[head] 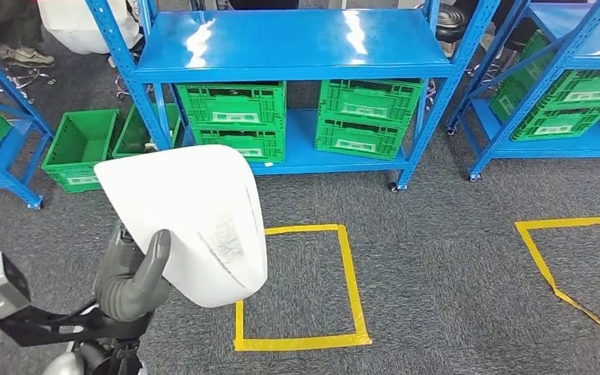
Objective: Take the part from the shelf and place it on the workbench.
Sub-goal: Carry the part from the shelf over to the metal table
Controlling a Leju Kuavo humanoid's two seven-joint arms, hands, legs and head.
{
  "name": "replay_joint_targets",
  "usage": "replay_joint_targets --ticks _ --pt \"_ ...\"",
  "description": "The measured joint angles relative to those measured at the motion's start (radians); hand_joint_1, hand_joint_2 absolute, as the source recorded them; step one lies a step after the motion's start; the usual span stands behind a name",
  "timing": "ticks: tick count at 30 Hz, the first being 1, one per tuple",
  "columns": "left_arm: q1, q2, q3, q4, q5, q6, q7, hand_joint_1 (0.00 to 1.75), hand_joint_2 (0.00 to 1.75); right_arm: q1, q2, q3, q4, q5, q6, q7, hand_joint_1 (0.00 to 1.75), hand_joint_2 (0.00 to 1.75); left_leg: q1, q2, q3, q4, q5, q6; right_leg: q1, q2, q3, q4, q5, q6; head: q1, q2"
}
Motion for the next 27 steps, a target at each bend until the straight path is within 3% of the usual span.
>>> replay_joint_targets --ticks 2,3,4,5,8,9,13,15,17,19,20,21,23,24,27 --pt "0.006 0.0 0.0 0.0 0.001 0.01 0.005 1.75 1.75 0.001 -0.001 -0.003 0.001 0.004 0.002 0.011 0.0 1.75 0.0 0.0 -0.014 0.001 0.012 0.002 -0.006 0.0 -0.037 0.128 -0.073 0.011 0.004 0.0" --pt "0.011 0.0 0.0 0.0 0.001 0.017 0.007 1.75 1.75 0.001 0.0 -0.005 0.001 0.006 0.004 0.016 0.0 1.75 0.0 0.0 -0.019 0.001 0.016 0.001 -0.008 0.0 -0.041 0.167 -0.088 0.014 0.004 0.0" --pt "0.016 0.001 0.0 0.0 0.001 0.024 0.008 1.75 1.75 0.002 0.001 -0.006 0.002 0.009 0.006 0.019 0.0 1.75 -0.001 0.0 -0.023 0.002 0.02 0.0 -0.009 0.0 -0.028 0.167 -0.083 0.014 0.004 0.0" --pt "0.02 0.001 0.0 -0.001 0.001 0.031 0.008 1.75 1.75 0.002 0.002 -0.007 0.002 0.011 0.008 0.018 0.0 1.75 -0.001 0.0 -0.025 0.002 0.022 -0.002 -0.01 0.0 0.002 0.128 -0.061 0.013 0.004 0.0" --pt "0.022 0.003 0.0 -0.009 -0.001 0.047 0.013 1.75 1.75 0.001 0.004 -0.01 0.004 0.014 0.013 0.004 0.0 1.75 -0.003 0.0 -0.029 0.004 0.027 -0.011 -0.01 0.0 0.119 -0.07 0.011 0.001 0.005 0.0" --pt "0.022 0.003 0.0 -0.013 -0.002 0.049 0.016 1.75 1.75 0.001 0.005 -0.011 0.004 0.015 0.014 -0.001 0.0 1.75 -0.005 0.0 -0.033 0.005 0.028 -0.016 -0.008 0.001 0.136 -0.105 0.016 -0.005 0.005 0.0" --pt "0.018 0.013 0.001 -0.03 -0.017 0.051 0.042 1.75 1.75 0.002 0.011 -0.017 0.005 0.018 0.025 -0.03 0.0 1.75 -0.005 0.001 -0.051 0.019 0.02 -0.036 -0.01 0.0 0.137 -0.13 0.012 -0.03 0.004 0.0" --pt "0.014 0.021 0.002 -0.04 -0.029 0.054 0.056 1.75 1.75 0.001 0.018 -0.017 0.005 0.02 0.037 -0.047 0.0 1.75 -0.003 0.002 -0.083 0.088 -0.029 -0.044 -0.012 -0.002 0.135 -0.137 0.019 -0.042 -0.002 0.0" --pt "0.013 0.027 0.002 -0.045 -0.032 0.06 0.065 1.75 1.75 0.002 0.027 -0.017 0.006 0.022 0.047 -0.055 0.0 1.75 -0.003 0.002 -0.147 0.225 -0.095 -0.049 -0.009 -0.003 0.132 -0.136 0.021 -0.046 -0.007 0.0" --pt "0.014 0.034 0.002 -0.049 -0.034 0.066 0.074 1.75 1.75 0.005 0.037 -0.017 0.006 0.023 0.053 -0.054 0.0 1.75 -0.003 0.002 -0.193 0.319 -0.119 -0.051 -0.005 -0.005 0.13 -0.133 0.021 -0.047 -0.01 0.0" --pt "0.014 0.037 0.002 -0.051 -0.035 0.069 0.079 1.75 1.75 0.006 0.043 -0.017 0.006 0.023 0.055 -0.05 0.0 1.75 -0.003 0.002 -0.19 0.314 -0.103 -0.05 -0.004 -0.006 0.129 -0.131 0.02 -0.048 -0.01 0.0" --pt "0.015 0.04 0.002 -0.055 -0.037 0.072 0.083 1.75 1.75 0.006 0.048 -0.017 0.006 0.023 0.057 -0.046 0.0 1.75 -0.003 0.003 -0.168 0.269 -0.069 -0.048 -0.003 -0.007 0.129 -0.128 0.019 -0.048 -0.011 0.0" --pt "0.015 0.046 0.002 -0.062 -0.043 0.077 0.088 1.75 1.75 0.006 0.058 -0.017 0.006 0.023 0.062 -0.039 0.0 1.75 -0.005 0.017 -0.101 0.135 0.001 -0.043 0.0 -0.007 0.128 -0.12 0.015 -0.046 -0.012 0.0" --pt "0.014 0.049 0.002 -0.067 -0.045 0.079 0.088 1.75 1.75 0.007 0.06 -0.017 0.007 0.023 0.063 -0.036 0.0 1.75 -0.006 0.025 -0.073 0.078 0.02 -0.039 0.002 -0.008 0.125 -0.115 0.013 -0.042 -0.013 0.0" --pt "0.016 0.052 0.002 -0.076 -0.05 0.084 0.087 1.75 1.75 0.008 0.062 -0.016 0.007 0.023 0.064 -0.03 0.0 1.75 -0.011 0.029 -0.059 0.033 0.023 -0.025 0.005 -0.015 0.117 -0.108 0.013 -0.031 -0.011 0.0"
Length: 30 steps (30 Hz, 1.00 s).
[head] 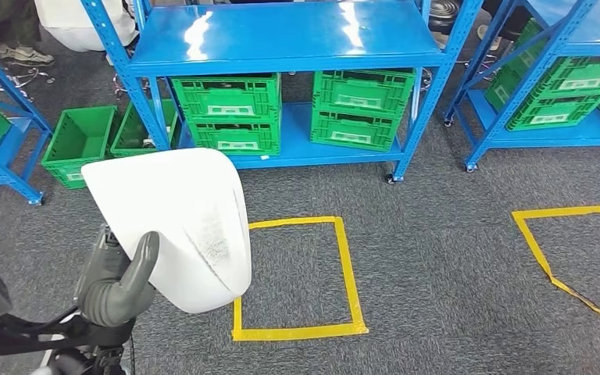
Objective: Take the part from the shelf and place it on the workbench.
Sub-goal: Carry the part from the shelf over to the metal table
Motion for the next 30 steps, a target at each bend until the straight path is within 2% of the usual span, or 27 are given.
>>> replay_joint_targets --ticks 2,4,6,7,8,9,10,12,13,15,17,19,21,23,24,25,26,27,28,29,30 --pt "0.001 0.001 0.0 -0.003 -0.001 0.0 0.0 1.75 1.75 0.001 0.0 0.0 0.0 0.0 -0.001 0.001 0.0 1.75 0.002 -0.008 -0.003 -0.002 0.006 0.01 -0.002 -0.003 -0.002 0.006 -0.007 0.008 0.001 0.0" --pt "0.0 0.001 0.0 -0.006 -0.001 0.0 -0.002 1.75 1.75 0.001 -0.001 0.0 0.0 0.0 -0.004 0.001 0.0 1.75 0.007 -0.015 -0.006 -0.005 0.012 0.019 -0.005 0.003 -0.022 0.062 -0.052 0.02 0.004 0.0" --pt "0.001 0.002 0.0 -0.007 -0.001 -0.001 -0.007 1.75 1.75 0.002 -0.003 0.0 0.0 0.0 -0.009 0.0 0.0 1.75 0.008 -0.023 -0.011 -0.004 0.016 0.025 -0.009 0.008 -0.074 0.196 -0.128 0.031 0.007 0.0" --pt "0.001 0.002 0.0 -0.008 -0.001 -0.002 -0.01 1.75 1.75 0.002 -0.004 0.0 0.0 0.0 -0.01 0.0 0.0 1.75 0.008 -0.028 -0.014 -0.004 0.018 0.026 -0.009 0.009 -0.101 0.262 -0.156 0.033 0.007 0.0" --pt "0.001 0.002 0.0 -0.007 -0.001 -0.003 -0.013 1.75 1.75 0.003 -0.005 0.0 0.0 0.0 -0.01 0.0 0.0 1.75 0.008 -0.033 -0.016 -0.004 0.019 0.027 -0.009 0.009 -0.116 0.304 -0.168 0.032 0.008 0.0" --pt "0.001 0.002 0.0 -0.007 -0.001 -0.005 -0.016 1.75 1.75 0.003 -0.005 0.0 0.0 0.0 -0.01 0.0 0.0 1.75 0.007 -0.038 -0.016 -0.004 0.02 0.027 -0.009 0.009 -0.115 0.309 -0.161 0.031 0.008 0.0" --pt "0.001 0.002 0.0 -0.007 0.0 -0.008 -0.019 1.75 1.75 0.003 -0.005 0.0 0.0 0.0 -0.01 0.0 0.0 1.75 0.007 -0.044 -0.015 -0.004 0.021 0.026 -0.009 0.011 -0.095 0.273 -0.133 0.027 0.009 0.0" --pt "0.0 0.002 0.0 -0.007 0.002 -0.013 -0.023 1.75 1.75 0.003 -0.006 0.0 0.0 0.0 -0.01 0.0 0.0 1.75 0.006 -0.055 -0.012 -0.004 0.022 0.024 -0.008 0.022 -0.025 0.132 -0.06 0.016 0.009 0.0" --pt "-0.001 0.002 0.0 -0.007 0.002 -0.016 -0.024 1.75 1.75 0.002 -0.006 0.0 0.0 0.0 -0.009 0.0 0.0 1.75 0.006 -0.062 -0.013 -0.003 0.023 0.021 -0.007 0.031 0.007 0.063 -0.032 0.009 0.009 0.0" --pt "-0.003 0.002 0.0 -0.007 0.003 -0.018 -0.025 1.75 1.75 0.001 -0.007 0.0 0.0 0.0 -0.009 0.0 0.0 1.75 0.007 -0.074 -0.02 -0.002 0.028 0.011 -0.006 0.042 0.035 -0.002 -0.02 -0.001 0.01 0.0" --pt "-0.003 0.002 0.0 -0.006 0.004 -0.02 -0.026 1.75 1.75 0.0 -0.007 0.0 0.0 0.0 -0.009 0.001 0.0 1.75 0.006 -0.08 -0.028 -0.001 0.032 -0.002 -0.006 0.038 0.035 -0.013 -0.02 -0.006 0.012 0.0" --pt "-0.004 0.002 0.001 -0.006 0.005 -0.023 -0.027 1.75 1.75 -0.002 -0.006 0.0 0.0 0.0 -0.01 0.002 0.0 1.75 0.004 -0.059 -0.04 0.02 0.012 -0.012 -0.01 0.028 0.036 -0.026 -0.012 -0.013 0.009 0.0" --pt "-0.007 0.001 0.001 -0.005 0.005 -0.029 -0.028 1.75 1.75 -0.002 -0.006 0.0 0.0 0.0 -0.01 0.005 0.0 1.75 0.005 -0.031 -0.081 0.112 -0.049 -0.021 -0.011 0.018 0.033 -0.032 -0.004 -0.02 0.003 0.0" --pt "-0.008 0.001 0.001 -0.003 0.007 -0.034 -0.028 1.75 1.75 0.001 -0.006 0.0 0.0 0.0 -0.01 0.006 0.0 1.75 0.008 -0.026 -0.141 0.246 -0.11 -0.028 -0.008 0.008 0.026 -0.029 -0.002 -0.023 -0.001 0.0" --pt "-0.007 0.001 0.001 -0.001 0.008 -0.036 -0.028 1.75 1.75 0.002 -0.006 0.0 0.0 0.0 -0.01 0.007 0.0 1.75 0.009 -0.026 -0.157 0.283 -0.118 -0.029 -0.007 0.003 0.022 -0.026 -0.002 -0.023 -0.002 0.0" --pt "-0.007 0.001 0.001 0.001 0.01 -0.037 -0.028 1.75 1.75 0.002 -0.006 0.0 0.0 0.0 -0.01 0.007 0.0 1.75 0.009 -0.025 -0.156 0.287 -0.109 -0.03 -0.007 -0.002 0.02 -0.022 -0.002 -0.023 -0.002 0.0" --pt "-0.007 0.001 0.001 0.002 0.01 -0.037 -0.028 1.75 1.75 0.002 -0.006 0.0 0.0 0.0 -0.01 0.007 0.0 1.75 0.009 -0.023 -0.133 0.249 -0.081 -0.03 -0.007 -0.006 0.018 -0.018 -0.003 -0.022 -0.002 0.0" --pt "-0.008 0.001 0.001 0.003 0.011 -0.038 -0.029 1.75 1.75 0.001 -0.006 0.0 0.0 0.0 -0.01 0.007 0.0 1.75 0.009 -0.016 -0.094 0.181 -0.044 -0.028 -0.007 -0.009 0.017 -0.014 -0.005 -0.02 -0.003 0.0" --pt "-0.008 0.001 0.001 0.004 0.011 -0.039 -0.029 1.75 1.75 0.0 -0.005 0.0 0.0 0.0 -0.01 0.007 0.0 1.75 0.006 -0.004 -0.055 0.111 -0.019 -0.026 -0.005 -0.011 0.016 -0.01 -0.007 -0.016 -0.003 0.0" --pt "-0.009 0.001 0.001 0.004 0.011 -0.039 -0.029 1.75 1.75 0.0 -0.005 0.0 0.0 0.0 -0.01 0.007 0.0 1.75 0.005 0.008 -0.025 0.054 -0.003 -0.021 -0.003 -0.013 0.014 -0.005 -0.01 -0.012 -0.004 0.0" --pt "-0.01 0.001 0.002 0.003 0.012 -0.039 -0.03 1.75 1.75 0.0 -0.005 0.0 0.0 0.0 -0.011 0.007 0.0 1.75 0.003 0.017 -0.009 0.018 0.003 -0.015 -0.001 -0.016 0.012 -0.001 -0.011 -0.007 -0.004 0.0"
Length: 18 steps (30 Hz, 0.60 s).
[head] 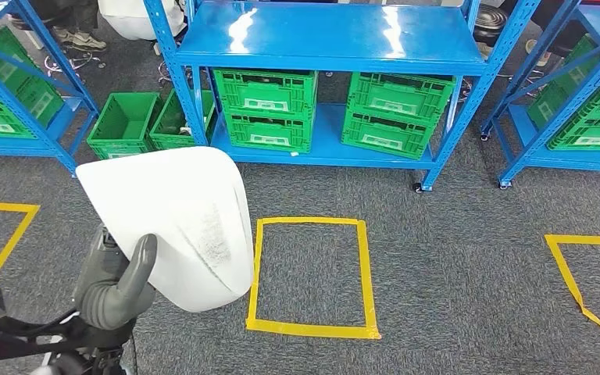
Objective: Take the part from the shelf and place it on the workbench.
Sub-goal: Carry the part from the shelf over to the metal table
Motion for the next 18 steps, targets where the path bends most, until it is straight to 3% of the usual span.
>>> replay_joint_targets --ticks 3,5,8,9,10,11,12,14,16,18 --pt "-0.001 0.0 0.0 0.0 0.0 -0.001 0.0 1.75 1.75 0.001 0.0 0.0 0.0 0.0 -0.001 0.0 0.0 1.75 -0.004 -0.009 -0.002 -0.014 0.002 0.021 0.0 -0.013 -0.004 0.002 0.002 0.013 0.004 0.0" --pt "-0.002 0.0 0.0 0.0 0.0 -0.001 0.0 1.75 1.75 0.001 0.0 0.0 0.0 0.0 -0.001 0.0 0.0 1.75 0.0 -0.021 -0.005 -0.018 0.009 0.034 -0.003 -0.005 -0.015 0.03 -0.024 0.024 0.006 0.0" --pt "-0.003 0.0 0.0 0.0 0.0 -0.002 0.0 1.75 1.75 0.004 0.001 0.0 0.001 0.0 -0.001 0.0 0.0 1.75 0.003 -0.041 -0.013 -0.019 0.017 0.045 -0.009 0.02 -0.087 0.207 -0.126 0.039 0.01 0.0" --pt "-0.003 0.0 0.0 0.001 0.001 -0.002 0.0 1.75 1.75 0.005 0.001 0.0 0.001 0.0 -0.001 0.0 0.0 1.75 0.002 -0.049 -0.015 -0.018 0.018 0.046 -0.009 0.022 -0.112 0.267 -0.149 0.041 0.01 0.0" --pt "-0.003 0.0 0.0 0.002 0.001 -0.002 0.0 1.75 1.75 0.005 0.001 0.0 0.001 0.0 -0.001 0.0 0.0 1.75 0.002 -0.057 -0.017 -0.018 0.02 0.047 -0.009 0.024 -0.122 0.294 -0.151 0.04 0.011 0.0" --pt "-0.003 0.0 0.0 0.003 0.001 -0.002 0.0 1.75 1.75 0.005 0.001 0.0 0.001 0.0 -0.001 0.0 0.0 1.75 0.001 -0.065 -0.017 -0.018 0.021 0.046 -0.009 0.025 -0.115 0.283 -0.133 0.037 0.011 0.0" --pt "-0.003 0.0 0.0 0.004 0.001 -0.002 0.0 1.75 1.75 0.005 0.001 0.0 0.001 0.0 -0.001 0.0 0.0 1.75 -0.001 -0.074 -0.017 -0.018 0.022 0.046 -0.008 0.028 -0.09 0.232 -0.098 0.031 0.012 0.0" --pt "-0.003 0.0 0.0 0.005 0.001 -0.002 0.0 1.75 1.75 0.003 0.0 0.0 0.001 0.0 -0.001 0.0 0.0 1.75 -0.005 -0.087 -0.015 -0.018 0.024 0.043 -0.006 0.045 -0.021 0.087 -0.029 0.013 0.012 0.0" --pt "-0.003 0.0 0.0 0.005 0.001 -0.003 0.0 1.75 1.75 0.001 -0.002 0.0 0.001 0.0 -0.001 0.0 0.0 1.75 -0.005 -0.098 -0.02 -0.017 0.028 0.035 -0.003 0.058 0.015 0.006 -0.008 -0.002 0.012 0.0" --pt "-0.003 0.0 0.0 0.005 0.001 -0.003 0.0 1.75 1.75 0.0 -0.003 0.0 0.001 0.0 -0.001 0.0 0.0 1.75 -0.003 -0.108 -0.025 -0.019 0.035 0.023 -0.002 0.055 0.02 -0.009 -0.009 -0.008 0.014 0.0"
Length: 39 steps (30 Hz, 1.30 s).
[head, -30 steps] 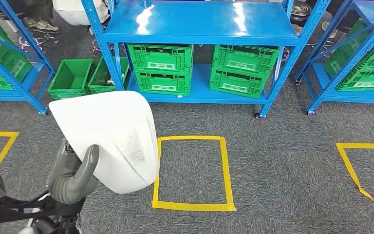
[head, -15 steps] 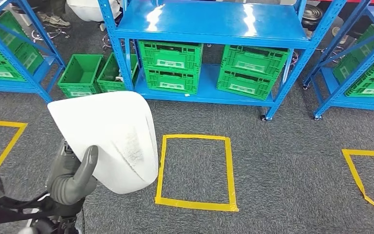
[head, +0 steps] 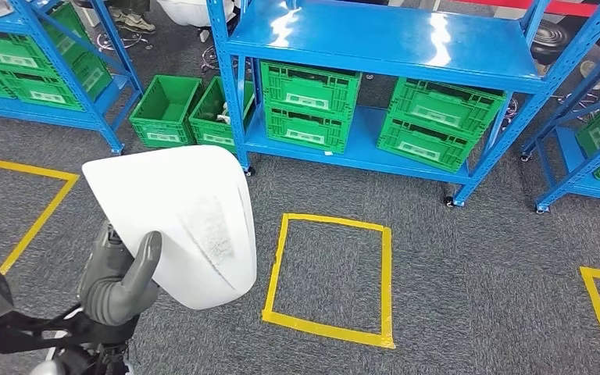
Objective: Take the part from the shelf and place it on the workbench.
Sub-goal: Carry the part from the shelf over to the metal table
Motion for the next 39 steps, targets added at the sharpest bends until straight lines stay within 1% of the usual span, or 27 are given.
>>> replay_joint_targets --ticks 2,3,4,6,7,8,9,11,12,13,14,16,18,20,22,23,24,25,27,28,30,32,34,36,37,38,39 --pt "0.0 0.0 0.001 -0.001 0.0 0.0 0.0 1.75 1.75 -0.002 0.001 0.0 0.0 0.0 0.0 0.0 0.0 1.75 -0.002 0.016 -0.007 0.009 -0.012 -0.01 -0.005 -0.011 0.005 -0.019 0.011 -0.003 0.0 0.0" --pt "-0.001 0.0 0.001 0.0 0.0 0.0 0.0 1.75 1.75 -0.003 0.002 0.0 0.0 0.0 0.0 0.0 0.0 1.75 -0.001 0.033 -0.022 0.04 -0.035 -0.014 -0.009 -0.016 0.006 -0.028 0.017 -0.005 -0.002 0.0" --pt "-0.002 0.0 0.001 0.0 0.0 0.0 -0.001 1.75 1.75 -0.003 0.003 0.0 0.0 0.0 0.0 0.0 0.0 1.75 0.002 0.05 -0.048 0.093 -0.069 -0.019 -0.01 -0.022 0.005 -0.032 0.021 -0.006 -0.005 0.0" --pt "-0.002 -0.001 0.001 0.002 0.0 0.0 -0.001 1.75 1.75 0.0 0.002 0.0 0.0 0.0 0.0 0.0 0.0 1.75 0.009 0.064 -0.112 0.229 -0.134 -0.031 -0.011 -0.034 -0.001 -0.031 0.024 -0.007 -0.01 0.0" --pt "-0.001 -0.001 0.001 0.003 0.0 0.0 -0.001 1.75 1.75 0.001 0.002 0.0 0.0 0.0 0.0 0.0 0.0 1.75 0.012 0.064 -0.131 0.272 -0.145 -0.036 -0.011 -0.04 -0.003 -0.029 0.024 -0.007 -0.011 0.0" --pt "-0.001 -0.001 0.001 0.004 0.0 -0.001 -0.001 1.75 1.75 0.002 0.002 0.0 0.0 0.0 0.0 0.0 0.0 1.75 0.013 0.065 -0.135 0.283 -0.139 -0.039 -0.011 -0.045 -0.004 -0.028 0.023 -0.006 -0.011 0.0" --pt "-0.001 -0.001 0.001 0.004 0.0 -0.001 -0.001 1.75 1.75 0.002 0.003 0.0 0.0 0.0 0.0 0.0 0.0 1.75 0.015 0.068 -0.115 0.251 -0.113 -0.041 -0.012 -0.049 -0.005 -0.025 0.022 -0.003 -0.012 0.0" --pt "-0.001 -0.001 0.001 0.004 0.0 -0.003 -0.001 1.75 1.75 0.001 0.004 0.0 0.0 0.0 0.001 0.002 0.0 1.75 0.017 0.086 -0.038 0.117 -0.053 -0.042 -0.013 -0.055 -0.005 -0.015 0.017 0.005 -0.013 0.0" --pt "-0.001 -0.001 0.001 0.004 0.0 -0.004 -0.001 1.75 1.75 0.0 0.003 0.0 0.0 0.0 0.001 0.005 0.0 1.75 0.016 0.099 -0.004 0.055 -0.035 -0.038 -0.012 -0.056 -0.007 -0.008 0.013 0.012 -0.014 0.0" --pt "0.0 -0.001 0.001 0.004 0.001 -0.005 -0.001 1.75 1.75 -0.001 0.003 0.0 0.0 0.0 0.001 0.008 0.0 1.75 0.014 0.108 0.015 0.021 -0.03 -0.032 -0.01 -0.058 -0.008 -0.003 0.01 0.018 -0.014 0.0" --pt "0.002 -0.001 0.001 0.004 0.001 -0.006 -0.001 1.75 1.75 -0.001 0.003 0.0 0.0 0.0 0.001 0.012 0.0 1.75 0.011 0.113 0.021 0.006 -0.034 -0.024 -0.009 -0.059 -0.01 0.001 0.008 0.024 -0.013 0.0" --pt "0.006 0.0 0.001 0.003 0.001 -0.006 -0.002 1.75 1.75 -0.001 0.002 0.001 0.0 0.0 0.001 0.017 0.0 1.75 0.009 0.106 0.017 0.007 -0.031 -0.008 -0.01 -0.061 -0.011 0.002 0.008 0.032 -0.01 0.0" --pt "0.009 0.0 0.001 0.003 0.001 -0.006 -0.004 1.75 1.75 0.0 0.003 0.001 0.0 0.0 0.001 0.018 0.0 1.75 0.01 0.097 0.016 0.005 -0.026 0.002 -0.014 -0.053 -0.019 0.024 -0.013 0.041 -0.007 0.0" --pt "0.011 0.0 0.001 0.003 0.001 -0.005 -0.007 1.75 1.75 0.002 0.005 0.002 0.0 0.0 0.001 0.018 0.0 1.75 0.011 0.087 0.013 0.004 -0.023 0.009 -0.015 -0.04 -0.056 0.116 -0.075 0.049 -0.005 0.0" --pt "0.018 0.0 0.001 0.003 0.0 -0.002 -0.011 1.75 1.75 0.006 0.006 0.003 0.0 0.0 0.001 0.018 0.0 1.75 0.007 0.075 0.009 0.005 -0.02 0.013 -0.015 -0.034 -0.113 0.253 -0.139 0.05 -0.002 0.0" --pt "0.022 0.0 0.0 0.003 -0.001 0.002 -0.013 1.75 1.75 0.007 0.006 0.003 0.0 0.0 0.001 0.018 0.0 1.75 0.005 0.068 0.007 0.005 -0.019 0.014 -0.015 -0.033 -0.131 0.295 -0.151 0.047 -0.001 0.0" --pt "0.027 0.0 0.0 0.003 -0.003 0.005 -0.016 1.75 1.75 0.007 0.006 0.003 0.0 0.0 0.001 0.018 0.0 1.75 0.002 0.06 0.007 0.005 -0.018 0.016 -0.014 -0.032 -0.136 0.306 -0.144 0.042 -0.001 0.0" --pt "0.03 0.0 0.0 0.003 -0.005 0.008 -0.019 1.75 1.75 0.007 0.006 0.003 0.0 0.0 0.001 0.018 0.0 1.75 -0.001 0.052 0.007 0.005 -0.018 0.016 -0.012 -0.03 -0.124 0.279 -0.12 0.035 0.0 0.0" --pt "0.033 0.0 0.0 0.002 -0.009 0.01 -0.024 1.75 1.75 0.006 0.006 0.003 0.0 0.0 0.001 0.018 0.0 1.75 -0.006 0.035 0.01 0.004 -0.017 0.017 -0.005 -0.013 -0.063 0.147 -0.046 0.011 -0.001 0.0" --pt "0.034 0.0 0.0 0.001 -0.01 0.01 -0.026 1.75 1.75 0.006 0.004 0.004 0.0 0.0 0.001 0.018 0.0 1.75 -0.008 0.028 0.01 0.004 -0.016 0.016 -0.002 -0.001 -0.036 0.087 -0.021 -0.002 -0.003 0.0" --pt "0.037 -0.001 0.0 0.001 -0.011 0.01 -0.028 1.75 1.75 0.005 0.002 0.004 0.0 0.0 0.001 0.018 0.0 1.75 -0.003 0.015 0.004 0.004 -0.012 0.009 0.007 0.014 -0.009 0.022 -0.002 -0.019 -0.004 0.0" --pt "0.04 -0.001 0.0 -0.001 -0.011 0.011 -0.029 1.75 1.75 0.004 0.001 0.004 0.0 0.0 0.0 0.018 0.0 1.75 0.001 0.004 -0.003 0.002 -0.006 -0.002 0.008 0.005 -0.004 0.002 0.004 -0.02 0.001 0.0" --pt "0.042 -0.001 0.0 -0.004 -0.011 0.012 -0.029 1.75 1.75 0.001 0.001 0.004 0.0 0.0 0.0 0.018 0.0 1.75 -0.001 0.025 -0.015 0.022 -0.025 -0.012 0.001 -0.008 0.008 -0.027 0.014 -0.017 0.001 0.0" --pt "0.044 -0.001 -0.001 -0.005 -0.011 0.012 -0.029 1.75 1.75 0.001 0.002 0.004 -0.001 0.0 0.001 0.018 0.0 1.75 0.002 0.058 -0.056 0.107 -0.081 -0.024 -0.003 -0.022 0.013 -0.042 0.021 -0.015 -0.004 0.0" --pt "0.045 -0.001 -0.001 -0.005 -0.011 0.013 -0.029 1.75 1.75 0.002 0.003 0.004 0.0 0.0 0.001 0.018 0.0 1.75 0.006 0.064 -0.085 0.167 -0.11 -0.031 -0.003 -0.029 0.012 -0.041 0.021 -0.015 -0.006 0.0" --pt "0.046 -0.001 -0.001 -0.005 -0.011 0.013 -0.029 1.75 1.75 0.004 0.003 0.004 0.0 0.0 0.002 0.018 0.0 1.75 0.01 0.065 -0.11 0.219 -0.128 -0.037 -0.003 -0.036 0.011 -0.039 0.02 -0.015 -0.007 0.0" --pt "0.047 -0.001 -0.001 -0.004 -0.011 0.014 -0.029 1.75 1.75 0.004 0.004 0.004 0.0 0.0 0.002 0.018 0.0 1.75 0.014 0.066 -0.123 0.245 -0.13 -0.043 -0.004 -0.042 0.009 -0.035 0.018 -0.013 -0.007 0.0"
